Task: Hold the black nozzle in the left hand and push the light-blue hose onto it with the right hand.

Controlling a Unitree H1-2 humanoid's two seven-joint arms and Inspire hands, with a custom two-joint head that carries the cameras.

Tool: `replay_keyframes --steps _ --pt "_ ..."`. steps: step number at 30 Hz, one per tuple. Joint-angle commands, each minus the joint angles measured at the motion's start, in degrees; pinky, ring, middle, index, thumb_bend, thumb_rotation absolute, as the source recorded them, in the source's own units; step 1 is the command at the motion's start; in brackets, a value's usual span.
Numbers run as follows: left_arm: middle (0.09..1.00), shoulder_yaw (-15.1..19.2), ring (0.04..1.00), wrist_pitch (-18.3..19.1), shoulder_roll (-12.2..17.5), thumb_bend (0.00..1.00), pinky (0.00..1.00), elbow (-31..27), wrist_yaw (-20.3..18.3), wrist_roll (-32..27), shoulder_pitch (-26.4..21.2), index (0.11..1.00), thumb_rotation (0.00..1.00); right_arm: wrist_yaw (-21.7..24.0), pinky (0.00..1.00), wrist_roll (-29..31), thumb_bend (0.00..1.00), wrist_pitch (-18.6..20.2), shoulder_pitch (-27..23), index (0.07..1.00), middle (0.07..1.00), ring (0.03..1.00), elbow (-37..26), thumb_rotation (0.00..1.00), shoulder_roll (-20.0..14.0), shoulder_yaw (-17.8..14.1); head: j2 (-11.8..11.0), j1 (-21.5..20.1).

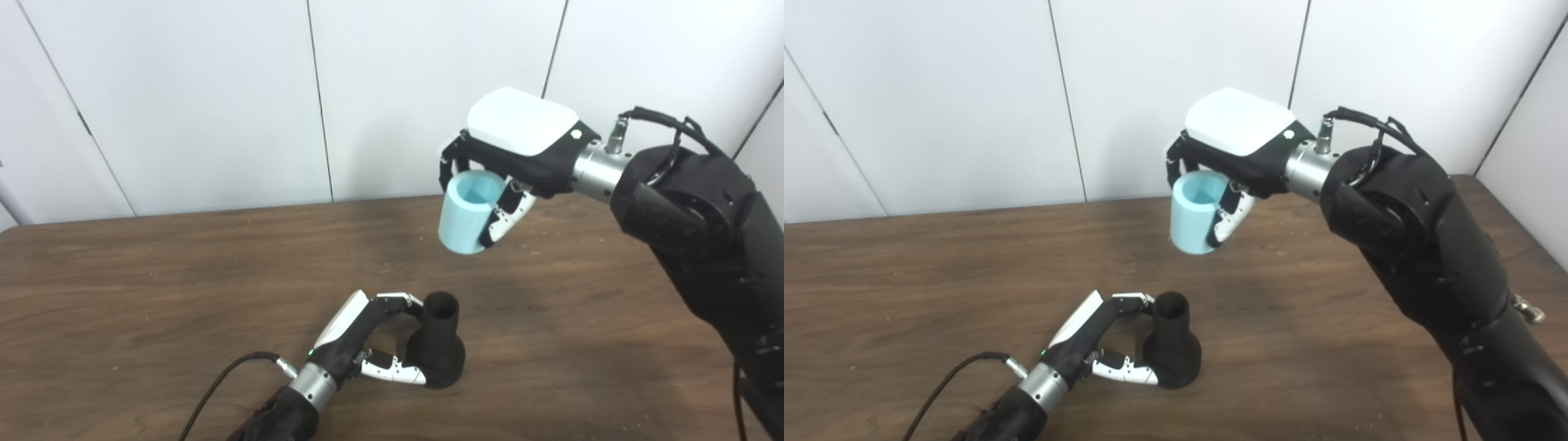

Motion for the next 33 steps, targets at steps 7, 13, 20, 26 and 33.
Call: replay_keyframes --steps 7,13,20,26,33 --pt "0.605 -1.3 0.736 6.8 0.8 0.51 0.89 1.6 -3.4 3.6 1.2 0.479 0.08 0.5 0.15 3.8 0.52 1.0 -3.5 0.509 0.394 0.23 -4.1 0.0 -0.9 -2.9 1.2 4.1" --pt "0.606 -1.8 0.745 7.8 -0.3 0.51 0.9 2.5 -3.3 3.9 0.0 0.479 0.08 -1.2 0.07 5.6 0.53 -1.1 -2.9 0.481 0.468 0.144 -4.8 0.0 -0.8 -3.8 1.9 7.6" --pt "0.641 -2.0 0.76 9.9 -0.9 0.51 0.9 2.0 -3.3 4.5 -0.4 0.483 0.08 -1.4 0.06 7.3 0.53 -2.0 -2.6 0.48 0.47 0.135 -4.6 0.0 -1.0 -4.1 1.9 7.9" --pt "0.643 -2.1 0.76 10.3 -0.5 0.51 0.9 1.7 -3.3 4.5 -0.3 0.483 0.08 -0.7 0.06 7.5 0.53 -1.7 -3.1 0.48 0.47 0.14 -4.7 0.0 -0.9 -3.6 1.9 7.0" --pt "0.612 -2.0 0.742 9.3 0.1 0.51 0.9 1.3 -3.3 4.1 0.6 0.482 0.08 -0.1 0.07 7.9 0.53 -1.4 -3.4 0.48 0.47 0.143 -4.7 0.0 -0.8 -3.2 2.4 5.6"
